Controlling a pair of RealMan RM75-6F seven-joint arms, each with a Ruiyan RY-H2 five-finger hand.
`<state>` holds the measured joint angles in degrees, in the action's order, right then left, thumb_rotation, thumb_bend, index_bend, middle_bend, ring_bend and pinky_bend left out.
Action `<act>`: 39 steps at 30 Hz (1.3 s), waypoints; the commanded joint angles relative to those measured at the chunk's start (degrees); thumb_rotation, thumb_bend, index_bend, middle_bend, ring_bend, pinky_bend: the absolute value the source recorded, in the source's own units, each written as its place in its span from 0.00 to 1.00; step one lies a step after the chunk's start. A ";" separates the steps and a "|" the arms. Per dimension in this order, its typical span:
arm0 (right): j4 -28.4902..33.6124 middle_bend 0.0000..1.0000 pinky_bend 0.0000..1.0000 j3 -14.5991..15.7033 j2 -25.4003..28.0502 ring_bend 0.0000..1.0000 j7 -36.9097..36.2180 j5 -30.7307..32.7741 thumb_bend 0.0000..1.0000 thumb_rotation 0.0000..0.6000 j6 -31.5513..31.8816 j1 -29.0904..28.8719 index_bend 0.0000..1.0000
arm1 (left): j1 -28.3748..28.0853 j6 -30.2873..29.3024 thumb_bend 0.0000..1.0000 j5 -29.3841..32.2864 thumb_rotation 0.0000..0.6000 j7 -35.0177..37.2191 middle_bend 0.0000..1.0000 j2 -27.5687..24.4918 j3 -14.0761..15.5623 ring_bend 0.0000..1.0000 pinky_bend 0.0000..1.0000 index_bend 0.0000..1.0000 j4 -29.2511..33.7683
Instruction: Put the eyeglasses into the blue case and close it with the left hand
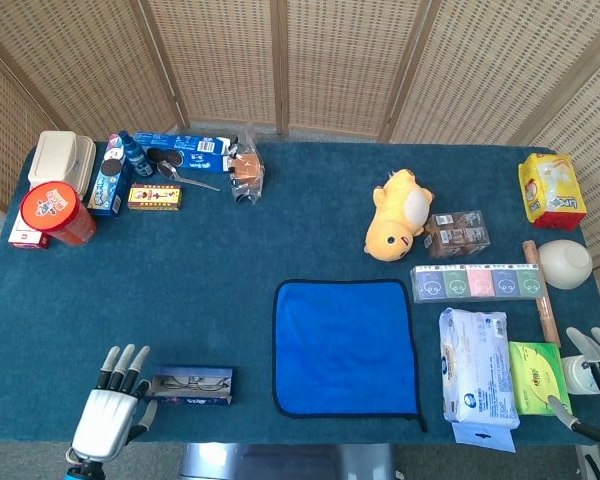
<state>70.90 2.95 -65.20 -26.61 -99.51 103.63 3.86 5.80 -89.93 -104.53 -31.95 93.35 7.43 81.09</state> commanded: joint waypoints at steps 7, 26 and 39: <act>0.07 0.16 0.17 -0.03 0.19 0.07 -0.05 0.10 0.27 0.94 -0.02 0.14 0.00 | -1.60 1.39 0.42 3.77 0.70 0.30 0.08 -0.34 -3.40 0.00 0.01 0.52 1.71; -0.19 0.16 0.17 -0.50 0.34 0.07 -1.14 0.77 0.27 0.94 1.00 0.90 0.00 | -6.64 9.88 0.41 17.54 0.63 -8.11 0.00 3.03 -11.24 0.00 0.00 0.23 2.18; -0.26 0.16 0.17 -0.59 0.31 0.07 -0.91 0.74 0.27 0.94 1.19 1.16 0.00 | -8.86 9.67 0.40 19.45 0.54 -9.37 0.00 1.79 -11.66 0.00 0.00 0.19 5.88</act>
<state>70.65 2.36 -64.89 -27.51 -98.77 104.82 5.01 -2.94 -80.02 -84.85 -41.47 95.38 -4.40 86.70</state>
